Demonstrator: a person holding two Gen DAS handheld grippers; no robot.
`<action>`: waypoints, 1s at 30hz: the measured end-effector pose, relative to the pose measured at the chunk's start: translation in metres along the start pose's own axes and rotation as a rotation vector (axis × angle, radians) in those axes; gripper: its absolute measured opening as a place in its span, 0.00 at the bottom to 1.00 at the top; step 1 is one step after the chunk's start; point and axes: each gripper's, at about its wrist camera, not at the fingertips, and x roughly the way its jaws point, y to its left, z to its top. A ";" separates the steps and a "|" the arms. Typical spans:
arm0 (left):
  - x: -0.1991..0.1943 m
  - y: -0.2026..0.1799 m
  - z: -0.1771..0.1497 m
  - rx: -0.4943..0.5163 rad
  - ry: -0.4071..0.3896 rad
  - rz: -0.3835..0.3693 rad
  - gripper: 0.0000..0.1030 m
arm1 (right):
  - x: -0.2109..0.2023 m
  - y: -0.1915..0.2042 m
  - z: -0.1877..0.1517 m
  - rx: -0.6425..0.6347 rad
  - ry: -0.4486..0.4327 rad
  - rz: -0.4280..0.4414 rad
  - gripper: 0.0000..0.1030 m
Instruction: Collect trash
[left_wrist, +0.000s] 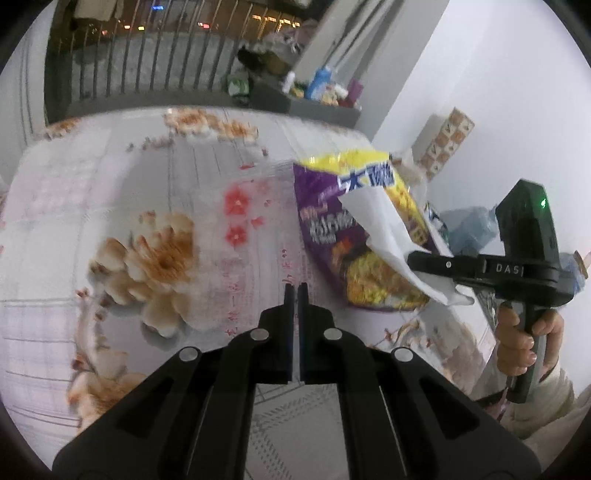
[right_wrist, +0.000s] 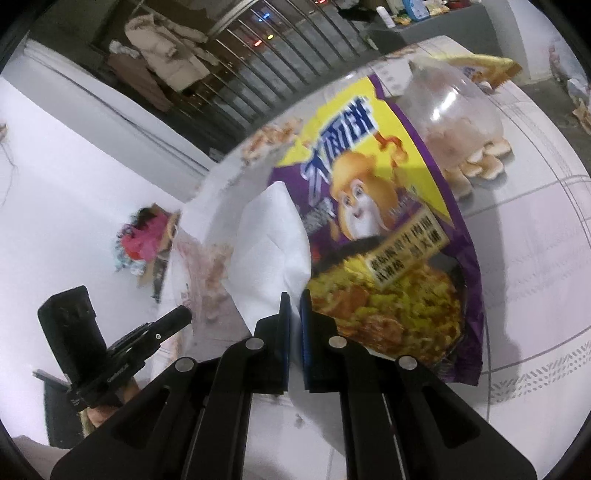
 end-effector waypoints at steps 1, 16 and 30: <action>-0.005 -0.001 0.003 0.002 -0.015 0.002 0.00 | -0.002 0.002 0.003 0.001 -0.004 0.013 0.05; -0.037 -0.067 0.035 0.132 -0.126 -0.117 0.00 | -0.091 0.000 0.008 0.036 -0.233 0.043 0.05; 0.067 -0.253 0.066 0.394 0.083 -0.498 0.00 | -0.255 -0.136 -0.056 0.372 -0.583 -0.229 0.05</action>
